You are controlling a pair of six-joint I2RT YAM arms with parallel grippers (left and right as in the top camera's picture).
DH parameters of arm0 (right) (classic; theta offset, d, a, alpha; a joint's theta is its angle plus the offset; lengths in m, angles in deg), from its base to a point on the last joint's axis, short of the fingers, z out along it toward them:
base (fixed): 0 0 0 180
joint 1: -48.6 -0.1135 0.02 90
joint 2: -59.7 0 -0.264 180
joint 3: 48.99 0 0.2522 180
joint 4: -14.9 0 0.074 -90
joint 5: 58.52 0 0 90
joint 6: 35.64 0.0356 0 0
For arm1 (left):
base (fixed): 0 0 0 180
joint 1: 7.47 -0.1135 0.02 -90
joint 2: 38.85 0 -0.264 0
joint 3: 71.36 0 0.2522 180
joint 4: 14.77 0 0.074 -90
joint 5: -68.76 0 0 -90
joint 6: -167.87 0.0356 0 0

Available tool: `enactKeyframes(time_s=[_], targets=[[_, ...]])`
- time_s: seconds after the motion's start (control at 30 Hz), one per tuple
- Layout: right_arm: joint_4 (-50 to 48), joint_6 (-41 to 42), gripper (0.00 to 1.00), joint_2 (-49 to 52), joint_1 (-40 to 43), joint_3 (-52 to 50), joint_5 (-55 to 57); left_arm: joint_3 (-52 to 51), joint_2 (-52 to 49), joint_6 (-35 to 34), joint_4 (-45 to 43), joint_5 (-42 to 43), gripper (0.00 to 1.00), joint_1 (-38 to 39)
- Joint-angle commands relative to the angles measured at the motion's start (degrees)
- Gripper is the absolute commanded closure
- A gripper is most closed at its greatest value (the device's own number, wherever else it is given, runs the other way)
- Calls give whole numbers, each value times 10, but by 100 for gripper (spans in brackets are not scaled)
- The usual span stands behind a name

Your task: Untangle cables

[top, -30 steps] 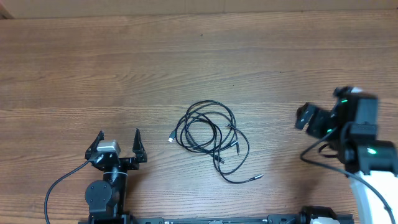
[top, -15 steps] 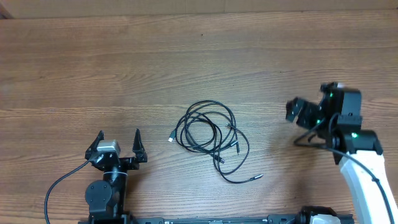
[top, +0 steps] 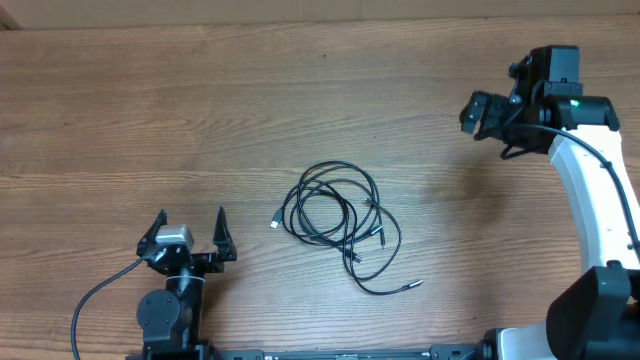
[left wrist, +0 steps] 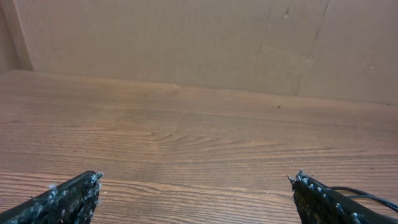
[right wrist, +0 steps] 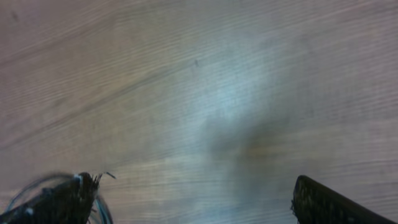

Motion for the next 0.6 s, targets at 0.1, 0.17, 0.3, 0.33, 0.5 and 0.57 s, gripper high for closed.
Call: enactKeyframes(time_s=[0.1,0.17,0.3,0.33,0.5,0.57], targets=[[61,-4,0,-106,2,21,6,-2,4,-6,1,-2,0,0],[78,-4,0,-145,2,21,5,-2,4,-6,1,-2,0,0],[152,0,0,-289,2,21,17,-2,4,-6,1,-2,0,0],[163,0,0,-311,2,21,19,-2,4,-6,1,-2,0,0],[212,0,0,-451,2,21,25,-2,4,-6,1,-2,0,0],[210,2,0,-483,2,21,25,-2,4,-6,1,-2,1,0]])
